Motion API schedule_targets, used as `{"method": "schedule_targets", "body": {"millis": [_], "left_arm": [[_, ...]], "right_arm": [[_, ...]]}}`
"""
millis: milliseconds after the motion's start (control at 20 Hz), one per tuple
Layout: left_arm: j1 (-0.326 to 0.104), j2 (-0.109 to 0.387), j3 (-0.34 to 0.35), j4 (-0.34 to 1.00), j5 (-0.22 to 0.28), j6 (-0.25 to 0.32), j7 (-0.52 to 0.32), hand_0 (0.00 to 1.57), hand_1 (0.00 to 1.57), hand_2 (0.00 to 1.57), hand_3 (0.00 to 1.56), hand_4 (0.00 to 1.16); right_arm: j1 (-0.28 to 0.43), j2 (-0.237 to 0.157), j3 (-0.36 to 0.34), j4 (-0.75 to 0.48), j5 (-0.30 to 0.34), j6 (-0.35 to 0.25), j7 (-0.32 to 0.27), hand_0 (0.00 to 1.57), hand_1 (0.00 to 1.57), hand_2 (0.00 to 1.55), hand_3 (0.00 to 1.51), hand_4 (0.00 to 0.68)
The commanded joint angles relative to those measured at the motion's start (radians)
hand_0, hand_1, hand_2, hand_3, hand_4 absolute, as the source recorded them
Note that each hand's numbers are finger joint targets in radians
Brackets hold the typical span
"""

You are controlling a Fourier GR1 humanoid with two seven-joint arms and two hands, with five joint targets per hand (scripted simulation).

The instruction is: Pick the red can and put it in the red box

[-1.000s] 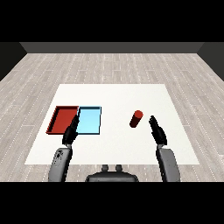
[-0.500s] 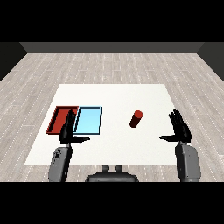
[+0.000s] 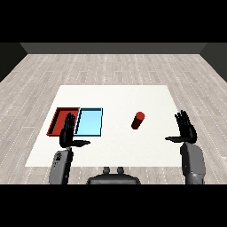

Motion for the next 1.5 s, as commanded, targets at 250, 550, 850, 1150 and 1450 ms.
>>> {"method": "schedule_targets", "body": {"millis": [250,550,850,1150,1450], "left_arm": [[-0.014,-0.039,-0.022,0.066,-0.012,-0.005,-0.08,0.0,0.0,0.0,0.0,0.0],[0.018,-0.021,-0.003,-0.045,0.008,0.005,-0.012,0.0,0.0,0.0,0.0,0.0],[-0.037,-0.002,0.033,0.049,0.04,-0.031,-0.031,0.0,0.0,0.0,0.0,0.0],[-0.017,-0.032,0.003,0.016,0.01,0.001,-0.034,0.0,0.0,0.0,0.0,0.0],[0.004,-0.048,-0.02,-0.015,-0.016,0.025,-0.02,0.0,0.0,0.0,0.0,0.0]], "right_arm": [[-0.018,-0.013,-0.014,0.005,-0.018,0.016,0.048,0.0,0.0,0.0,0.0,0.0],[-0.116,-0.003,0.013,0.217,0.068,0.019,-0.081,0.0,0.0,0.0,0.0,0.0],[-0.218,0.045,0.055,0.192,0.059,-0.064,0.051,0.0,0.0,0.0,0.0,0.0],[-0.262,0.074,0.061,0.301,0.04,-0.037,0.042,0.0,0.0,0.0,0.0,0.0],[-0.27,0.139,0.069,0.259,-0.006,-0.082,0.099,0.0,0.0,0.0,0.0,0.0]]}}
